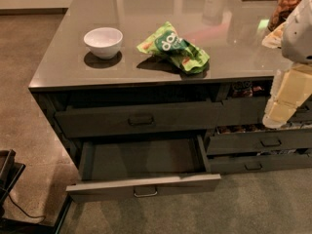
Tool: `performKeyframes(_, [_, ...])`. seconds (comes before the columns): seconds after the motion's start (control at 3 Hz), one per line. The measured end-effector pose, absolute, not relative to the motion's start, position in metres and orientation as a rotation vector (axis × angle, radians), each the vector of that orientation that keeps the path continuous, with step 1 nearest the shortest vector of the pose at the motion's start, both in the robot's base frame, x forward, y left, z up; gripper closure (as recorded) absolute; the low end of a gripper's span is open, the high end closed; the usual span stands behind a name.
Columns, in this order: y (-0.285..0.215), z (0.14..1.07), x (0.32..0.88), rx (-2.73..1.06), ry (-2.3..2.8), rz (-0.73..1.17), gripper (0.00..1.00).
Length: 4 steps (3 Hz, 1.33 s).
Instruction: Close middle drawer
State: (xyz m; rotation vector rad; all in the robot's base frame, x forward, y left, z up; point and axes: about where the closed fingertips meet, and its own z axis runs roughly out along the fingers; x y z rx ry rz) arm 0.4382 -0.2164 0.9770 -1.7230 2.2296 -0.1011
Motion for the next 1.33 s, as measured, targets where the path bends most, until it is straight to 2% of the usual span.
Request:
performKeyframes(0.33, [-0.216, 0.977, 0.438, -1.723, 2.23, -0.101, 0.0])
performKeyframes(0.67, [-0.216, 0.968, 0.437, -1.721, 2.22, -0.087, 0.15])
performKeyframes(1.33, [-0.192, 0.857, 0.427, -1.742, 2.179, 0.038, 0.61])
